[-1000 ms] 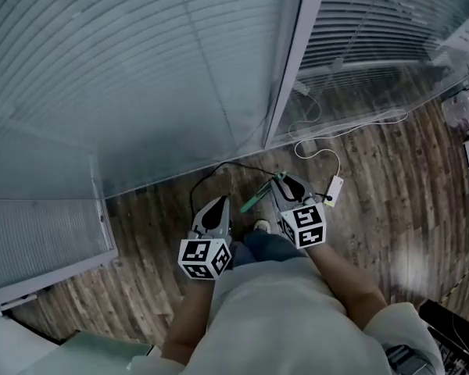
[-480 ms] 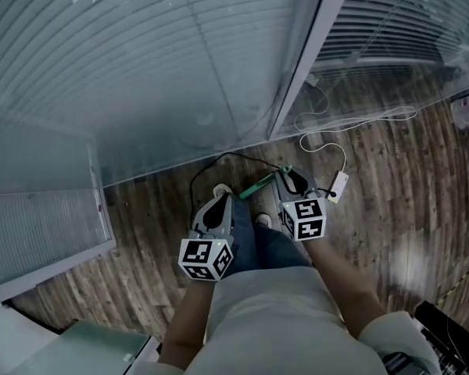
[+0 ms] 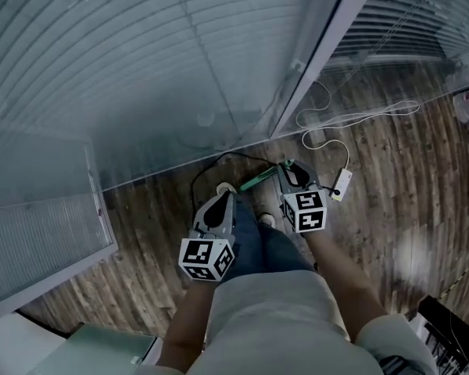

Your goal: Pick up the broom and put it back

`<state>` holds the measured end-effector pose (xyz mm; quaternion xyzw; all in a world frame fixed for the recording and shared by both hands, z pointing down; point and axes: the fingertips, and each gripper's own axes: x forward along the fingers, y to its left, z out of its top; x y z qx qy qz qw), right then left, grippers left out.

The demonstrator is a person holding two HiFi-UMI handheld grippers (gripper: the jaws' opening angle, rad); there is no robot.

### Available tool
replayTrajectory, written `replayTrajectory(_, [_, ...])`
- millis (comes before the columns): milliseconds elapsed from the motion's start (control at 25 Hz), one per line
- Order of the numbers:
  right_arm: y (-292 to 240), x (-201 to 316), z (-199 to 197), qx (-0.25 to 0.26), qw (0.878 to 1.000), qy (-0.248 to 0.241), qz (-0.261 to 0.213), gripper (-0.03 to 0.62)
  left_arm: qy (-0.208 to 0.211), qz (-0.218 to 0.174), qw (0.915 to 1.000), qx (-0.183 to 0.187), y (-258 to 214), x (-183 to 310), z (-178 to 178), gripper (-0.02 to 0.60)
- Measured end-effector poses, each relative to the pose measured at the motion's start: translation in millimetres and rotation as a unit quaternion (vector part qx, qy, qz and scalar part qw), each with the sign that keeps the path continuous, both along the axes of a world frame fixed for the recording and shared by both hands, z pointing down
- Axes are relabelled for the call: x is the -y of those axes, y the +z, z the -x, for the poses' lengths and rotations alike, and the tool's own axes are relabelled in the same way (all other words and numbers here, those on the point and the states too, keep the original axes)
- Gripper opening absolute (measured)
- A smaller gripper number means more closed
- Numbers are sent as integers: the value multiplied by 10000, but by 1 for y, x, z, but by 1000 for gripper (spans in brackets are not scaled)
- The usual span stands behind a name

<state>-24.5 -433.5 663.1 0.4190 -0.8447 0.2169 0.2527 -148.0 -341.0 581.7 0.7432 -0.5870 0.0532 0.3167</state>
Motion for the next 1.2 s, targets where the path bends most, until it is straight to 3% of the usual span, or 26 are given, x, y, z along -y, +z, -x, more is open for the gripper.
replayTrajectory(1200, [45,110,26,-12,9983,566,136,97,-75,269,9995,-137,30,27,27,6])
